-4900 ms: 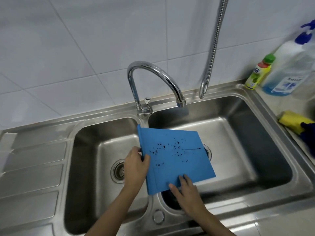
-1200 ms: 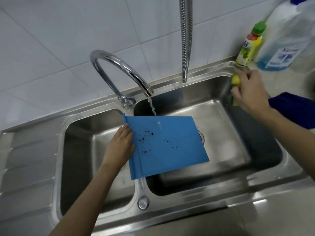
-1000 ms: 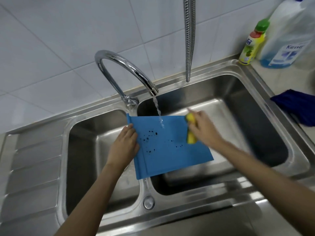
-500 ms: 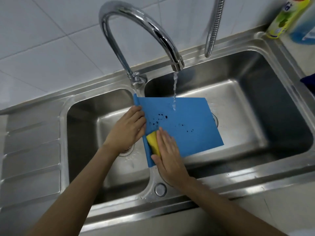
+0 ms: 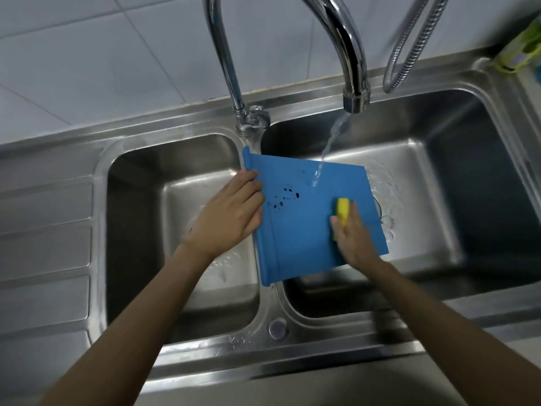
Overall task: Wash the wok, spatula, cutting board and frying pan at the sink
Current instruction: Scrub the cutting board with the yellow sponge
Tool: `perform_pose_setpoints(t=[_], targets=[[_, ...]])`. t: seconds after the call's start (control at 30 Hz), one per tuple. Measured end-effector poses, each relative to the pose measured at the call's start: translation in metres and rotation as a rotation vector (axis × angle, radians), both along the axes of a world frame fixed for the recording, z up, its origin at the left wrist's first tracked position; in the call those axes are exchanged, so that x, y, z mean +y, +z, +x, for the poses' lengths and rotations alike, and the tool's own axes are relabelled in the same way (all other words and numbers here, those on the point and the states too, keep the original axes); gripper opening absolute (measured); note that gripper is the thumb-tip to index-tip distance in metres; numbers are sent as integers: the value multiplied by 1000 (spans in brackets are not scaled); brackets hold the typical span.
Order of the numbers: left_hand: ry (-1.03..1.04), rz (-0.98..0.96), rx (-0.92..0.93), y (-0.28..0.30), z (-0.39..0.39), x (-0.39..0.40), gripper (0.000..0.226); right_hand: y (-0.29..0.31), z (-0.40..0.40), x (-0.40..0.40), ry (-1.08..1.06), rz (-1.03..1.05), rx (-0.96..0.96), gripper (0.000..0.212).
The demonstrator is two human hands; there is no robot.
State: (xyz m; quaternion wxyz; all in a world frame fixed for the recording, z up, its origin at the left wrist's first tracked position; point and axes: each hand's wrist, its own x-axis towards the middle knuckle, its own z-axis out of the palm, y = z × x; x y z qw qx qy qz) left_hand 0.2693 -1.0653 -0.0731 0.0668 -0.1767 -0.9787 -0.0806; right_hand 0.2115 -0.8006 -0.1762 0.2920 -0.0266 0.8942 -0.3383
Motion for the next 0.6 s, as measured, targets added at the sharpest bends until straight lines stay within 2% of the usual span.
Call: perform_pose_setpoints(t=[0.1,0.17,0.23,0.3,0.37,0.47,0.5,0.6], targets=[[10,-15,5,1,1,2,20,-12,-32,40,-82,53,-233,77],[9,-41,11,2,1,3,21,0,-31,44,-40,100,-233,81],[10,-65,14,2,2,3,22,15,-13,32,11,136,-131,59],[11,-82,14,3,2,3,22,32,17,9,65,92,53,55],[-4,-91,20,3,2,2,25,52,44,-23,85,-91,148,57],[-63,-93,52,2,3,-2,25,67,65,-65,169,-395,279,44],[-81,-88,59,2,2,-4,25,64,65,-72,193,-416,363,41],[-103,-81,70,2,-4,-5,23,47,45,-68,230,-242,576,40]])
